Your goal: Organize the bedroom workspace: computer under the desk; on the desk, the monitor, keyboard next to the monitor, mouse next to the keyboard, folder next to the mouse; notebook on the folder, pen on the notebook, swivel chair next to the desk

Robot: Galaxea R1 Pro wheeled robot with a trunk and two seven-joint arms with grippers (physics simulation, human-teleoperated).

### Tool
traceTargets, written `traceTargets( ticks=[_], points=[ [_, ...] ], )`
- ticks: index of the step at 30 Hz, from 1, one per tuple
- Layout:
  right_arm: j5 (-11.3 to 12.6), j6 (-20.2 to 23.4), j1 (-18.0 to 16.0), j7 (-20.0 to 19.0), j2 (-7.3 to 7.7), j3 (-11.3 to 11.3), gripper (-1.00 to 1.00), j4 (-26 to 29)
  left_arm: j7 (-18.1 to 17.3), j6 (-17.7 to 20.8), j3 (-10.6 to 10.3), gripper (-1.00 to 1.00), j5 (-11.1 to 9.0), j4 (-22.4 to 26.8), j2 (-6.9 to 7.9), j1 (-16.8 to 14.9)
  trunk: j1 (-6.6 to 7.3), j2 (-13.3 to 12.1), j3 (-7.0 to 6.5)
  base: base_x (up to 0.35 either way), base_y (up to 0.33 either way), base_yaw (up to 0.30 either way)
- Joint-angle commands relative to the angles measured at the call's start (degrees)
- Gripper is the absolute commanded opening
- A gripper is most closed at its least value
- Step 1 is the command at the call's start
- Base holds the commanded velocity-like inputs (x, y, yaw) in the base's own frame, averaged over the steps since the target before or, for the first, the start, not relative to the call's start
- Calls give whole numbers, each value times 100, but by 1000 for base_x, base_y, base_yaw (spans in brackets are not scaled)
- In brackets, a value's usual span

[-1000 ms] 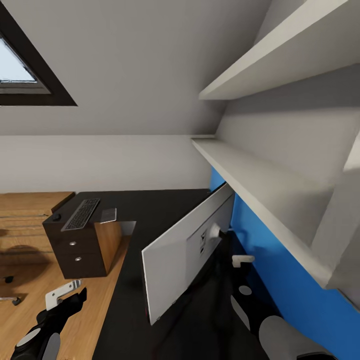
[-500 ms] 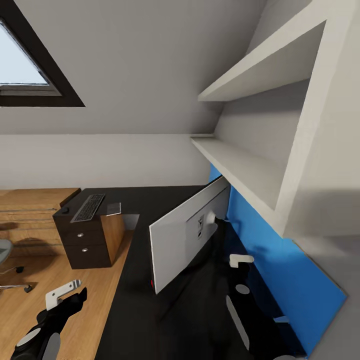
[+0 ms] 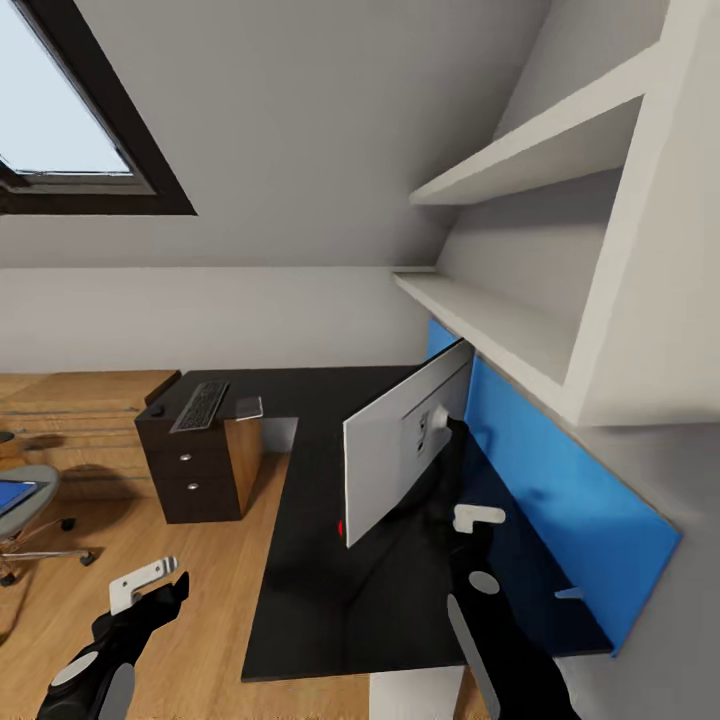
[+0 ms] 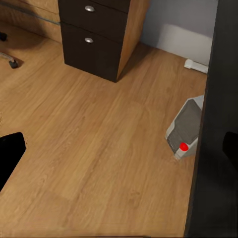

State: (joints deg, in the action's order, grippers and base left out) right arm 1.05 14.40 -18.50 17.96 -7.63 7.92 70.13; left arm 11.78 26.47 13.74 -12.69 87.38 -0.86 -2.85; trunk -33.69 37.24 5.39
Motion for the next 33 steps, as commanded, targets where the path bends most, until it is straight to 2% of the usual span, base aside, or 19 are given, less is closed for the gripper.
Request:
traceTargets(
  ticks=[1, 12, 18, 24, 33],
  points=[
    [9, 36, -5, 37, 2, 14, 100, 9, 34, 24, 1, 100, -59, 7, -2, -5, 0, 10, 11, -260, 228, 0],
    [2, 9, 7, 36, 8, 94, 100, 1, 35, 25, -3, 100, -58, 7, -2, -5, 0, 10, 11, -250, 238, 0],
    [-28, -169, 86, 61, 8, 415, 100, 1, 35, 25, -3, 100, -58, 7, -2, -5, 0, 10, 11, -206, 254, 0],
    [-40, -475, 164, 68, 16, 593, 100, 1, 35, 25, -3, 100, -58, 2, -1, -5, 0, 10, 11, -54, 78, 0],
    [-56, -972, 333, 61, 25, 671, 100, 1, 35, 25, -11, 100, -59, -27, 5, -5, 0, 10, 11, 82, 149, 0]
  ],
)
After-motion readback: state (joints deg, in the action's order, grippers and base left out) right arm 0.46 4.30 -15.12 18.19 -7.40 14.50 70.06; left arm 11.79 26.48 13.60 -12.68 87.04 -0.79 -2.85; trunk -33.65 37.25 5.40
